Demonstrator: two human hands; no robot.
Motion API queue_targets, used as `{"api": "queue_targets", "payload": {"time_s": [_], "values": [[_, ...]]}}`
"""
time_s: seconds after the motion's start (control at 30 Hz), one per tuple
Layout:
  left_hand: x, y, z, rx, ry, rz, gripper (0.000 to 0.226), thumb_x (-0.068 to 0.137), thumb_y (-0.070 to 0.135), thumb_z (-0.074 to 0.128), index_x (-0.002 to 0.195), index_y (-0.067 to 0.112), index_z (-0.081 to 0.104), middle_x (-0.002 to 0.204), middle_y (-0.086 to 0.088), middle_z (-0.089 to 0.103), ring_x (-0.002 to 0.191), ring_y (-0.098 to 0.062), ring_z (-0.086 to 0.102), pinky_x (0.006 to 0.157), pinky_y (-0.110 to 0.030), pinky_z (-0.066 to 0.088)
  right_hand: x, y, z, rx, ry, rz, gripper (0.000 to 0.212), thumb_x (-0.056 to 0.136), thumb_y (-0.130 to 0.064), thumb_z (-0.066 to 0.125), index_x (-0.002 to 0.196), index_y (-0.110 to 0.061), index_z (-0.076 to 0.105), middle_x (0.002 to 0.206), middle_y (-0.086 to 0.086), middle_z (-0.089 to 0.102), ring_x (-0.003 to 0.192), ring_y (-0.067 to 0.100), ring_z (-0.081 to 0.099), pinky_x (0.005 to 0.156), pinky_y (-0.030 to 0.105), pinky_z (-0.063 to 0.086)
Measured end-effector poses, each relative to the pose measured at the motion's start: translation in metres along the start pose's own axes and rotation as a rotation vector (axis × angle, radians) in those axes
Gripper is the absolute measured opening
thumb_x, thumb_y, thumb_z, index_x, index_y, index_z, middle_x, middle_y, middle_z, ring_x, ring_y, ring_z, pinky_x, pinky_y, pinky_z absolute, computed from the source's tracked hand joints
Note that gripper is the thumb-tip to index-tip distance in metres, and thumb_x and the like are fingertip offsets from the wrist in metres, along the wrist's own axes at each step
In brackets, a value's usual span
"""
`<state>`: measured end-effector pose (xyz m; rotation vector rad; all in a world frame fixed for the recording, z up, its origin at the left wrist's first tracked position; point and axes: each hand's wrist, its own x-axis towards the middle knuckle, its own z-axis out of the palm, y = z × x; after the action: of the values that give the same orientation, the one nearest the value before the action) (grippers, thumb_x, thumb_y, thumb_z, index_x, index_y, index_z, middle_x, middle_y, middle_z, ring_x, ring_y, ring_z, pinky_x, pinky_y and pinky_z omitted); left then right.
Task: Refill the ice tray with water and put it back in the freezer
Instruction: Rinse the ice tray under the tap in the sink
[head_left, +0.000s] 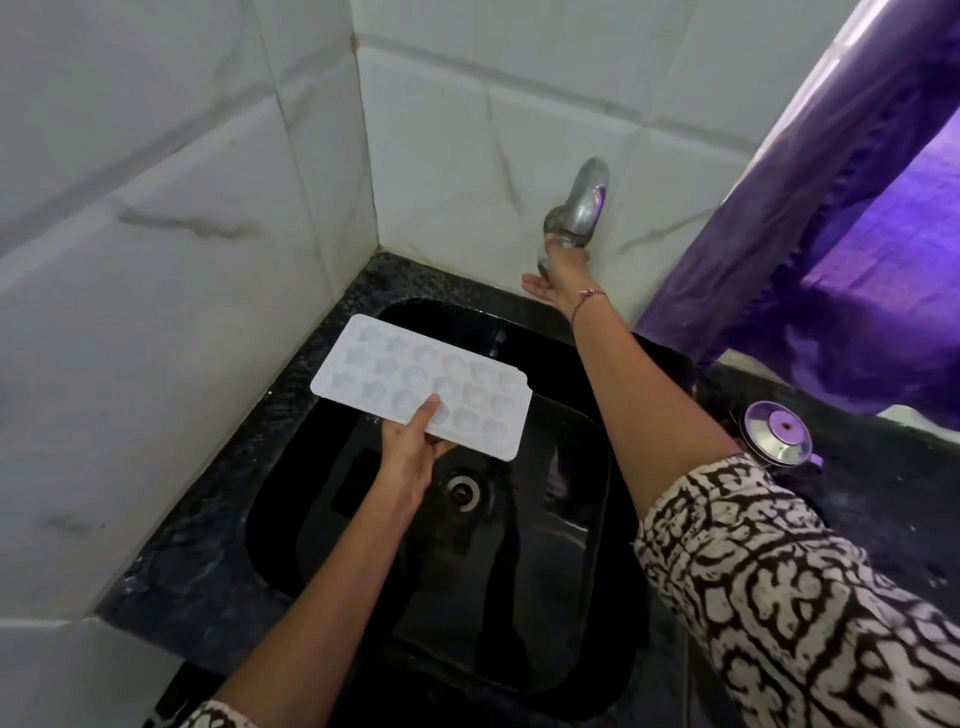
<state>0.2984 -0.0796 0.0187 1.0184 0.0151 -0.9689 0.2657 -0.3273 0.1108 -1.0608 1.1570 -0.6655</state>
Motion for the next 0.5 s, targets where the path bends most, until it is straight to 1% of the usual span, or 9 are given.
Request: {"api": "queue_targets", "payload": {"time_s": [0.13, 0.17, 0.23, 0.27, 0.3, 0.33, 0.4, 0.43, 0.5], "values": [[0.003, -0.002, -0.003, -0.002, 0.014, 0.013, 0.044, 0.091, 0.005, 0.057, 0.130, 0.021, 0.045, 0.115, 0.001, 0.063, 0.106, -0.021, 0.062, 0.070, -0.041, 0.058, 0.009, 0.001, 0.006, -0.050, 0.121, -0.031, 0.055, 0.097, -0.032, 0.048, 0.136, -0.006, 0.021, 0.111, 0.011, 0.046, 0.065, 0.017, 0.055, 0.045, 0.026, 0.049], [0.003, -0.003, -0.002, -0.007, 0.020, 0.013, 0.045, 0.091, 0.005, 0.057, 0.131, 0.020, 0.045, 0.115, 0.001, 0.063, 0.107, -0.021, 0.062, 0.069, -0.040, 0.059, 0.010, 0.001, 0.007, -0.076, 0.151, -0.043, 0.053, 0.096, -0.032, 0.049, 0.134, -0.006, 0.022, 0.112, 0.012, 0.048, 0.067, 0.018, 0.056, 0.041, 0.024, 0.048], [0.004, -0.004, 0.000, -0.010, 0.022, 0.015, 0.045, 0.091, 0.005, 0.057, 0.130, 0.021, 0.045, 0.114, 0.002, 0.063, 0.106, -0.020, 0.062, 0.068, -0.040, 0.059, 0.013, 0.001, 0.010, -0.139, 0.214, -0.058, 0.053, 0.096, -0.031, 0.049, 0.134, -0.005, 0.023, 0.123, 0.015, 0.047, 0.085, 0.025, 0.061, 0.038, 0.024, 0.047], [0.003, -0.004, 0.001, -0.007, 0.019, 0.019, 0.043, 0.091, 0.005, 0.057, 0.129, 0.022, 0.045, 0.114, 0.002, 0.063, 0.106, -0.020, 0.062, 0.068, -0.039, 0.059, 0.015, 0.002, 0.012, -0.164, 0.238, -0.062, 0.053, 0.096, -0.031, 0.049, 0.134, -0.004, 0.023, 0.129, 0.017, 0.044, 0.091, 0.028, 0.059, 0.043, 0.026, 0.050], [0.003, -0.004, 0.002, -0.004, 0.015, 0.021, 0.041, 0.091, 0.005, 0.057, 0.127, 0.022, 0.046, 0.114, 0.002, 0.063, 0.105, -0.020, 0.062, 0.068, -0.039, 0.059, 0.016, 0.004, 0.014, -0.183, 0.261, -0.067, 0.053, 0.096, -0.031, 0.049, 0.133, -0.003, 0.024, 0.132, 0.019, 0.042, 0.092, 0.029, 0.055, 0.051, 0.030, 0.054], [0.003, -0.004, 0.004, 0.000, 0.011, 0.022, 0.041, 0.091, 0.005, 0.057, 0.127, 0.022, 0.046, 0.114, 0.002, 0.063, 0.105, -0.020, 0.062, 0.068, -0.039, 0.059, 0.016, 0.004, 0.015, -0.201, 0.281, -0.066, 0.052, 0.096, -0.031, 0.049, 0.132, -0.003, 0.025, 0.133, 0.021, 0.042, 0.092, 0.028, 0.053, 0.063, 0.036, 0.056], [0.002, -0.004, 0.005, 0.003, 0.007, 0.021, 0.042, 0.091, 0.005, 0.057, 0.128, 0.021, 0.045, 0.114, 0.001, 0.063, 0.105, -0.020, 0.062, 0.068, -0.040, 0.059, 0.015, 0.005, 0.017, -0.233, 0.308, -0.058, 0.051, 0.096, -0.030, 0.050, 0.131, -0.001, 0.026, 0.133, 0.023, 0.042, 0.097, 0.029, 0.055, 0.084, 0.045, 0.055], [0.002, -0.004, 0.006, 0.005, 0.005, 0.020, 0.043, 0.091, 0.005, 0.057, 0.130, 0.021, 0.044, 0.114, 0.001, 0.063, 0.106, -0.020, 0.062, 0.069, -0.040, 0.059, 0.015, 0.004, 0.017, -0.248, 0.313, -0.058, 0.051, 0.096, -0.030, 0.050, 0.131, -0.001, 0.027, 0.133, 0.024, 0.041, 0.102, 0.031, 0.056, 0.088, 0.046, 0.053], [0.002, -0.004, 0.007, 0.007, 0.002, 0.020, 0.047, 0.091, 0.006, 0.057, 0.133, 0.020, 0.043, 0.117, 0.001, 0.062, 0.108, -0.021, 0.061, 0.072, -0.042, 0.059, 0.014, 0.003, 0.017, -0.270, 0.314, -0.069, 0.052, 0.096, -0.030, 0.051, 0.131, 0.000, 0.027, 0.134, 0.024, 0.041, 0.109, 0.034, 0.056, 0.090, 0.046, 0.052]]}}
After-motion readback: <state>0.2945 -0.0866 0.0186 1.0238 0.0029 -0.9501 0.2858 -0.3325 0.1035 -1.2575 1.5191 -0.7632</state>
